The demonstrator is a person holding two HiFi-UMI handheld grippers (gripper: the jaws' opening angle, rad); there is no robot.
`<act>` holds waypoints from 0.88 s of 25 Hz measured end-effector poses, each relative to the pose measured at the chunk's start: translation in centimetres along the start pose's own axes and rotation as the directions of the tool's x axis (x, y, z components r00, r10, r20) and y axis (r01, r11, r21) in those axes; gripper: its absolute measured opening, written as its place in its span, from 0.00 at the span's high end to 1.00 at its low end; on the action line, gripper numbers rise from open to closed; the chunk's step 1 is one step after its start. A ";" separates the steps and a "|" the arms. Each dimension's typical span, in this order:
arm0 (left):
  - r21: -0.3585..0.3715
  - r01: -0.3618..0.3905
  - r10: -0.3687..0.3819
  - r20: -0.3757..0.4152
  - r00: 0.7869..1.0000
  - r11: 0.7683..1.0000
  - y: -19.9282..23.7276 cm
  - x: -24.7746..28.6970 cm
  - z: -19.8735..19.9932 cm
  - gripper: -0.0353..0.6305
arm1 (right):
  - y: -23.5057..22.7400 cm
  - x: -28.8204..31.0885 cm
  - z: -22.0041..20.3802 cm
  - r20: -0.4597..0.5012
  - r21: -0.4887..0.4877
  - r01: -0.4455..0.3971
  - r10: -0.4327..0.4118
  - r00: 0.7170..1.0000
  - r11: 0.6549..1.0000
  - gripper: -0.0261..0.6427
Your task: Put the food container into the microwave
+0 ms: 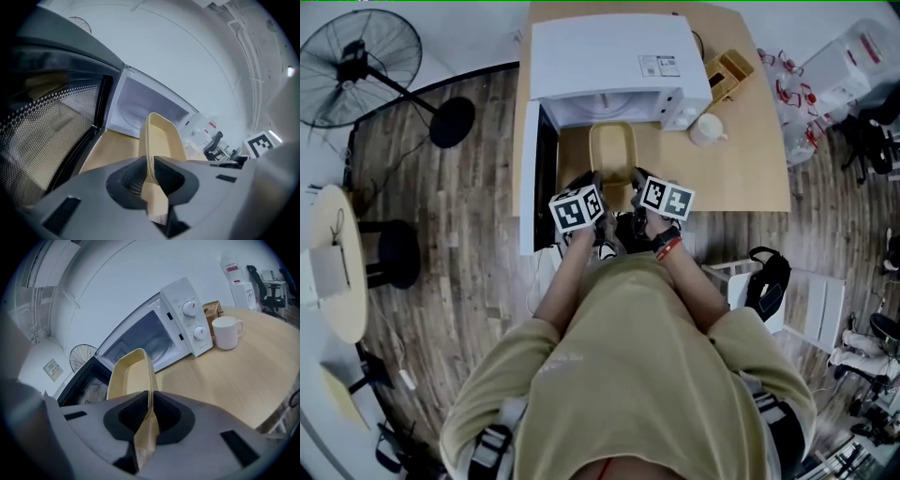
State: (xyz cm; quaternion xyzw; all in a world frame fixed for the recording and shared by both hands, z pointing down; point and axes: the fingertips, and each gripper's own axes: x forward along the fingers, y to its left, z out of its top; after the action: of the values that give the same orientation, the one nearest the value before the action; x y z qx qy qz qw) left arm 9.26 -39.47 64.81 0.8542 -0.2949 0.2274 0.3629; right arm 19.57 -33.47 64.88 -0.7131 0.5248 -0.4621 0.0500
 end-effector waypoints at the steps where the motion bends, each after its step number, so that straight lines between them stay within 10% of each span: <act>1: -0.003 -0.007 0.007 0.007 1.000 1.000 0.3 0.2 0.6 0.85 | 0.4 0.5 0.5 -0.001 -0.001 -0.009 0.009 1.000 1.000 0.88; 22: -0.002 -0.067 0.067 0.034 0.997 0.998 1.3 7.5 8.0 0.85 | 0.5 7.5 9.1 0.019 -0.024 -0.086 0.086 0.996 0.996 0.88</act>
State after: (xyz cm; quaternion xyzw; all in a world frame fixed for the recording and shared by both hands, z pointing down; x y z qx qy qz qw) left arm 15.24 -48.81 64.90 0.8472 -0.3298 0.2250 0.3506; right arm 25.87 -43.44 64.01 -0.6950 0.5598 -0.4463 0.0668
